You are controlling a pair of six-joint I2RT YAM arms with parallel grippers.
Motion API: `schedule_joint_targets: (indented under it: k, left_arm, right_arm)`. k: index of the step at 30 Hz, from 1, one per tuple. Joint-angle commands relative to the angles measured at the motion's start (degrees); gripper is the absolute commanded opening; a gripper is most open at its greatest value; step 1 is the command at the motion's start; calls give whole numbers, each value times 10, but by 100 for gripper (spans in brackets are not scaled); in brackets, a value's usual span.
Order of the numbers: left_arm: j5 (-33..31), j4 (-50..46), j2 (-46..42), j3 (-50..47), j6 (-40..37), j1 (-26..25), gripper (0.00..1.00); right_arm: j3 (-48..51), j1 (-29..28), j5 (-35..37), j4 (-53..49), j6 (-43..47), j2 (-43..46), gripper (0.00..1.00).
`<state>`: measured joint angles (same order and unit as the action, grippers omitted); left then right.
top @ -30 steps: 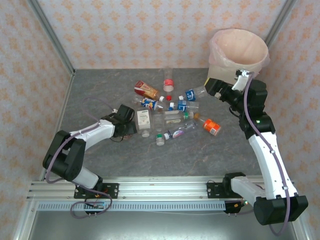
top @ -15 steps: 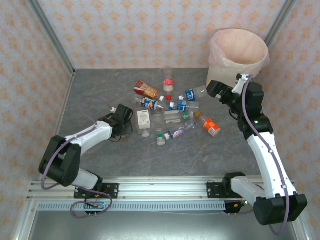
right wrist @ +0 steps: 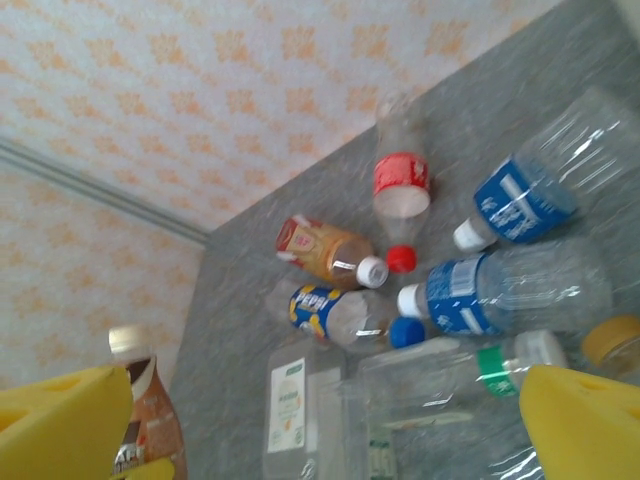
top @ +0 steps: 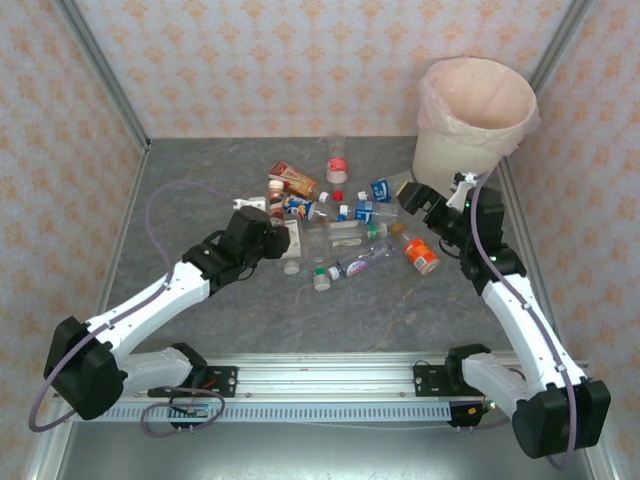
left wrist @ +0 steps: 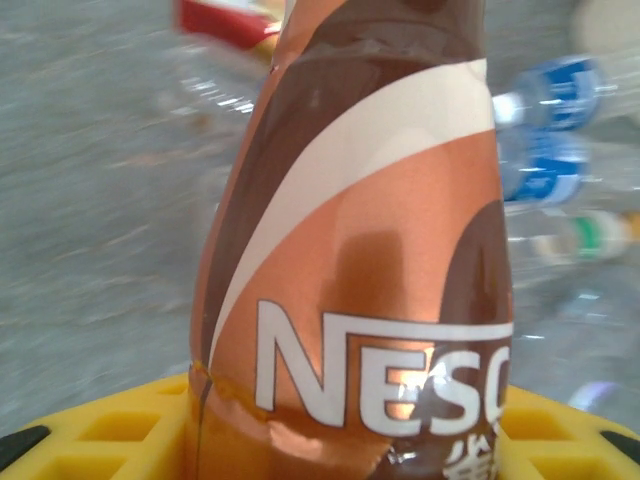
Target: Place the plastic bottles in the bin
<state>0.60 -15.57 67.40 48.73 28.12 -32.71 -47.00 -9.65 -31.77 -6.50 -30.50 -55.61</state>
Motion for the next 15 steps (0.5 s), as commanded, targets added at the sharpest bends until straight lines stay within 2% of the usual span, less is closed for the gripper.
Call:
schedule_joint_targets:
  k: [1, 5, 8, 15]
  left_arm:
    - [118, 110, 5, 21, -23, -12, 0]
    - [206, 162, 29, 41, -29, -23, 0]
    - [267, 203, 45, 50, -26, -31, 0]
    - [342, 230, 81, 83, -25, -49, 0]
  right_arm:
    - [-1, -25, -32, 64, -25, -16, 99]
    - [-19, -58, -77, 96, -37, -48, 99]
    - [-22, -90, -76, 136, -52, -63, 99]
    - [-32, -137, -127, 223, -53, -80, 99]
